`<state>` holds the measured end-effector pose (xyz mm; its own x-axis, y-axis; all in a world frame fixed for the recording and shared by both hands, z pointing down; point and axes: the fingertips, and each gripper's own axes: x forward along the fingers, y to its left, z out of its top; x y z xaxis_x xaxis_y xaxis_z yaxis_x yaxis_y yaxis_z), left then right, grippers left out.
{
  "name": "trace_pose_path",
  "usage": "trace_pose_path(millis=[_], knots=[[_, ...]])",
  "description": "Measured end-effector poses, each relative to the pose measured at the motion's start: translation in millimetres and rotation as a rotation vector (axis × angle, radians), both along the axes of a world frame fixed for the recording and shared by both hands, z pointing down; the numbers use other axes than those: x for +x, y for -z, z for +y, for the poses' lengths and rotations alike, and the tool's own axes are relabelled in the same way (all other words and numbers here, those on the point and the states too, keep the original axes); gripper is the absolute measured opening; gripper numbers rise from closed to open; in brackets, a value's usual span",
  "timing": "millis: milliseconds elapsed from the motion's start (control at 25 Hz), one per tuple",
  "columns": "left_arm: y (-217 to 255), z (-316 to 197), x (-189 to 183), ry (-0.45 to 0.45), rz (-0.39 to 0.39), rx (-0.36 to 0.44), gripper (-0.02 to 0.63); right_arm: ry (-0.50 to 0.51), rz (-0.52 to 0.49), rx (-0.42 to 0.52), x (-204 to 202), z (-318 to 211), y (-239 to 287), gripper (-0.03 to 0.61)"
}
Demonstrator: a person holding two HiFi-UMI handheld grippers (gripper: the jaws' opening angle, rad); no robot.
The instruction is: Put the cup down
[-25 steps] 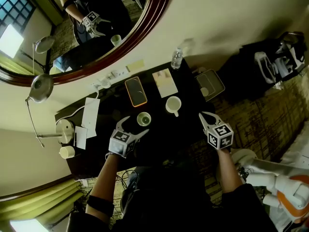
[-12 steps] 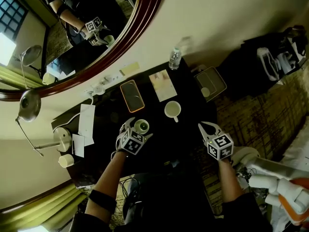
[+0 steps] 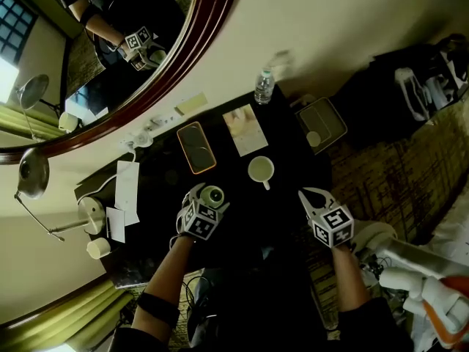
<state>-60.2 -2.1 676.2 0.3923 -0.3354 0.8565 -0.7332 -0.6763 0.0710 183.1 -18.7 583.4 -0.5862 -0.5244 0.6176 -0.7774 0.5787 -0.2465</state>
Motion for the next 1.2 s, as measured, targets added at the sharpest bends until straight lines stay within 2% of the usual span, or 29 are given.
trace_pose_path(millis=[160, 360, 480, 680, 840, 1200], knots=[[3.6, -6.5, -0.5, 0.041, 0.039, 0.002, 0.391, 0.014, -0.002, -0.015, -0.3, 2.2, -11.9, 0.002], [22.9, -22.1, 1.5, 0.017, 0.05, 0.038, 0.391, 0.034, -0.019, -0.028, -7.0, 1.7, -17.9, 0.002], [35.0, -41.0, -0.4, 0.011, 0.056, 0.074, 0.39, 0.047, -0.063, -0.021, -18.0, -2.0, -12.0, 0.002], [57.3, -86.8, -11.2, 0.027, 0.069, 0.124, 0.391, 0.117, -0.118, 0.031, -48.1, -12.7, 8.6, 0.001], [68.5, -125.9, -26.6, 0.024, 0.044, 0.148, 0.391, 0.202, -0.149, 0.053, -81.8, -20.9, 36.8, 0.001], [61.1, -188.5, -65.7, 0.106, 0.033, 0.135, 0.391, 0.358, -0.188, 0.063, -148.7, -20.5, 46.0, 0.001]])
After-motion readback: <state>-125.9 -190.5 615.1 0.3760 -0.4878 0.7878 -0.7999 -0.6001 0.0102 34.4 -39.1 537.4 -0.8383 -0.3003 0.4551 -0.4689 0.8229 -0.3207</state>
